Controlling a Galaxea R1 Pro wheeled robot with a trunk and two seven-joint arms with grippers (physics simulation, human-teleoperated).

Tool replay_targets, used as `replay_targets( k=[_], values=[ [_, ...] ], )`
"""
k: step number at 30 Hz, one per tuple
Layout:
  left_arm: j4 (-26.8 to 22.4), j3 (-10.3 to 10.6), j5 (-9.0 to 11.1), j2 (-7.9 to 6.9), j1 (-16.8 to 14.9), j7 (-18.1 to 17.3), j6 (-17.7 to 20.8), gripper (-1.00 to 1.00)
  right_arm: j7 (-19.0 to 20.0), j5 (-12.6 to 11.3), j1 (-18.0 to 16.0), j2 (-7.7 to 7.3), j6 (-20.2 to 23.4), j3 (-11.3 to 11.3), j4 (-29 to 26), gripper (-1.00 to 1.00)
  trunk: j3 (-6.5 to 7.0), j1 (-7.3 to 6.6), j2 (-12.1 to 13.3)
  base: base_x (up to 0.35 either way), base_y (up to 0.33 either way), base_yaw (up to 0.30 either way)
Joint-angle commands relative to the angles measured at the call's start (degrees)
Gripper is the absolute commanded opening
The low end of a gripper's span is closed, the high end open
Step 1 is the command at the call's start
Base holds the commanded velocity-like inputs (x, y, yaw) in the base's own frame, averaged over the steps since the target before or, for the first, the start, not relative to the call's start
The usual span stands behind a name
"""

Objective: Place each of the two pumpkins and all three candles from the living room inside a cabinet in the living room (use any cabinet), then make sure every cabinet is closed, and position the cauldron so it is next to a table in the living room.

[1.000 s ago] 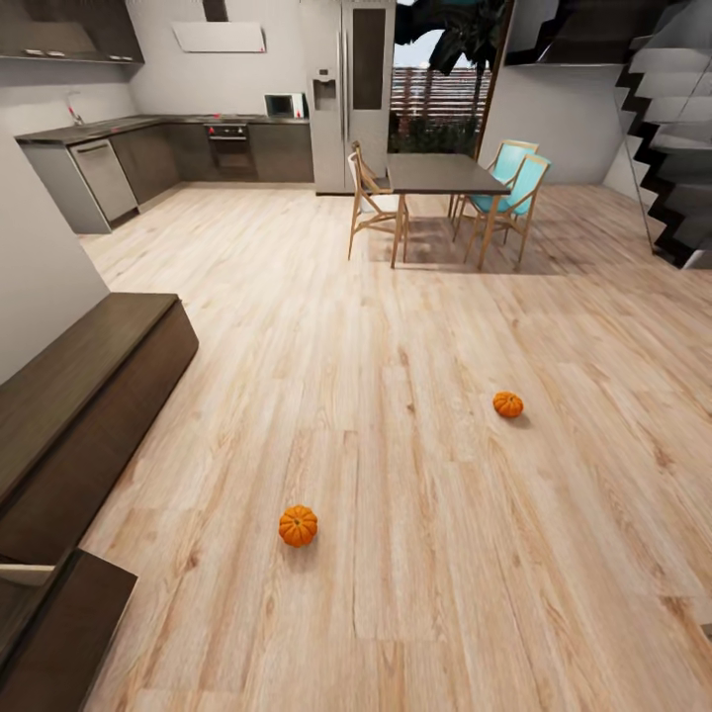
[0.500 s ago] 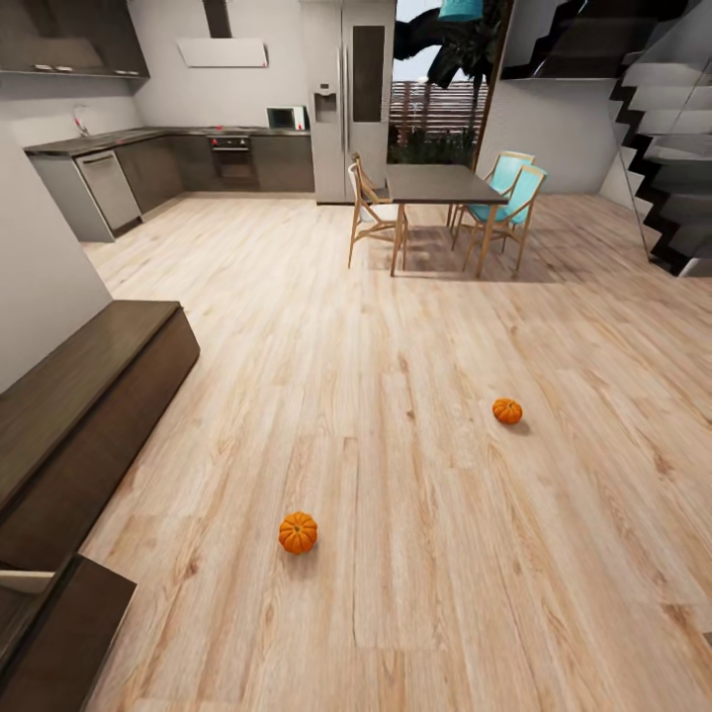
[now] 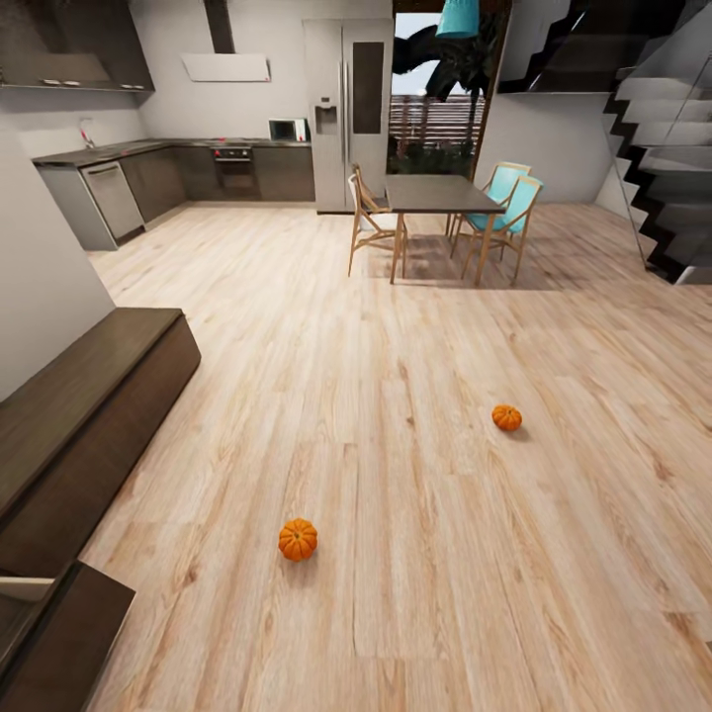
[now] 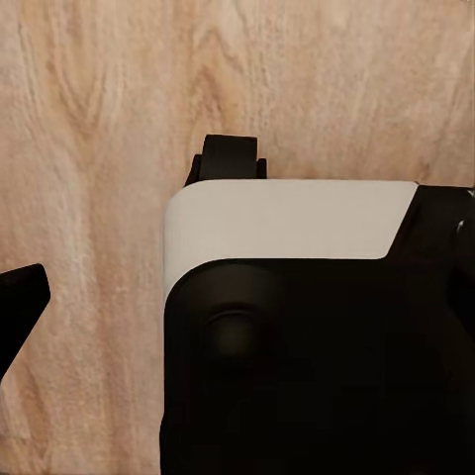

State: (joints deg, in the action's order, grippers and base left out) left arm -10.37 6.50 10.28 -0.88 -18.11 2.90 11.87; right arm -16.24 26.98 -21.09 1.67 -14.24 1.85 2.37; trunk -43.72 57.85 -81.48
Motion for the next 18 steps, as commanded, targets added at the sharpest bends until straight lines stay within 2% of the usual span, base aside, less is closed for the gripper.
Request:
replay_targets(
  k=[1, 18],
  values=[
    [0.0, 0.0, 0.0, 0.0, 0.0, 0.0, 0.0, 1.0, -0.01, 0.0, 0.0, 0.0, 0.0, 0.0, 0.0, 1.0, 0.09, 0.0, 0.0, 0.0, 0.0, 0.0],
    [0.0, 0.0, 0.0, 0.0, 0.0, 0.0, 0.0, 1.0, -0.01, 0.0, 0.0, 0.0, -1.4, 0.02, 0.09, 1.0, 1.65, 0.0, 0.0, 0.0, 0.0, -0.046]
  ],
)
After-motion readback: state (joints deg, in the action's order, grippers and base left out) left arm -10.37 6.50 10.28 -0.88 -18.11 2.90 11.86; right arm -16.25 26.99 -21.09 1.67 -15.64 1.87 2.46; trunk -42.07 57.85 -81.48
